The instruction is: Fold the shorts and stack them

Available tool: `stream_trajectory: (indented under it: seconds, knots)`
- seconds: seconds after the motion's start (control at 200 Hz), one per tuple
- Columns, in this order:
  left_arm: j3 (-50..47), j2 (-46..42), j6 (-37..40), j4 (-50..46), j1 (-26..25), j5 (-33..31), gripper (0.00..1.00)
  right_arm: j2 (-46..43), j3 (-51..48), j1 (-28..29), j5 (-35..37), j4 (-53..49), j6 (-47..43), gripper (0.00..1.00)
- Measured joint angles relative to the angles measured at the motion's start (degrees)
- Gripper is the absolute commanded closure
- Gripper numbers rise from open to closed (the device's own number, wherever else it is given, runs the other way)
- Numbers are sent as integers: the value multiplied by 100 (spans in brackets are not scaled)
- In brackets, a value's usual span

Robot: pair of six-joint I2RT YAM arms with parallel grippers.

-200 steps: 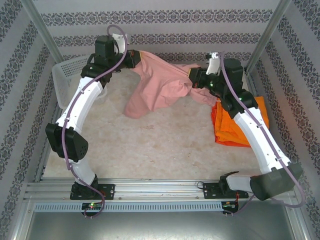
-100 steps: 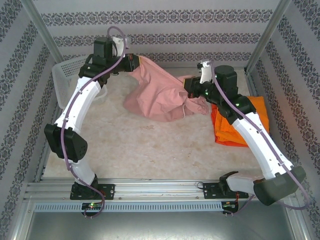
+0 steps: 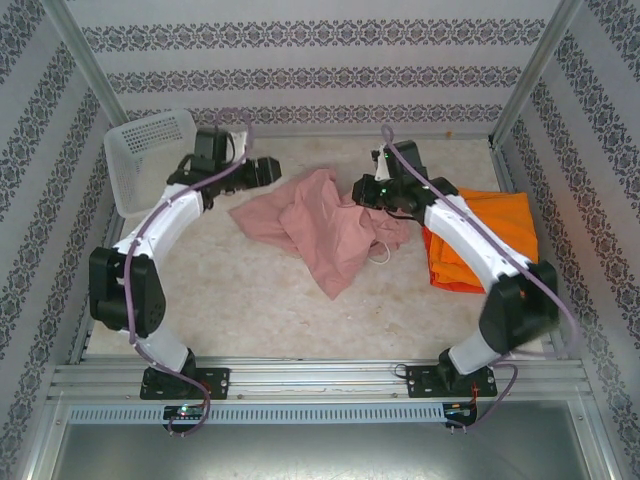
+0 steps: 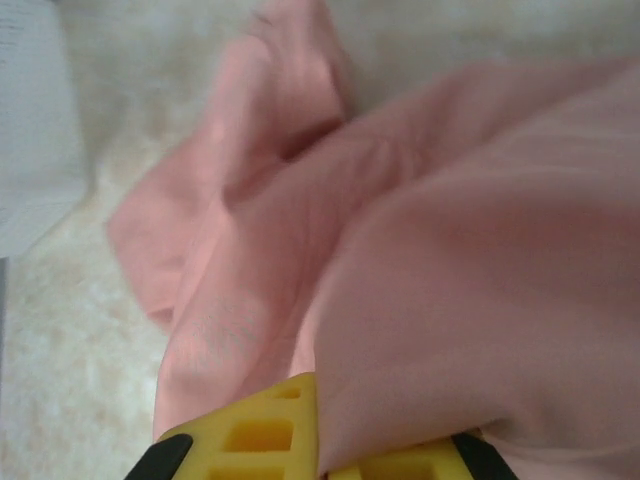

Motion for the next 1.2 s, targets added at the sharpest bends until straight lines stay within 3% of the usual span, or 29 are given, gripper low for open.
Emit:
stream_trajectory:
  seconds: [0.25, 0.49, 0.899, 1.029, 1.199]
  knots:
    - [-774, -756, 601, 227, -1740, -221, 28, 1032, 581, -219, -275, 140, 527, 87]
    - [-863, -282, 1392, 57, -2859, -922, 42, 1329, 643, -433, -531, 387, 828, 75]
    - [-546, 870, 2122, -664, -3877, -1646, 54, 1241, 614, -772, -892, 417, 839, 32]
    - [-417, 1137, 2194, -763, -4041, -1878, 58, 579, 343, -1016, -850, 308, 627, 22]
    - [-354, 1502, 2197, -852, -4127, -2262, 65, -433, -26, -1436, -828, 278, 455, 18]
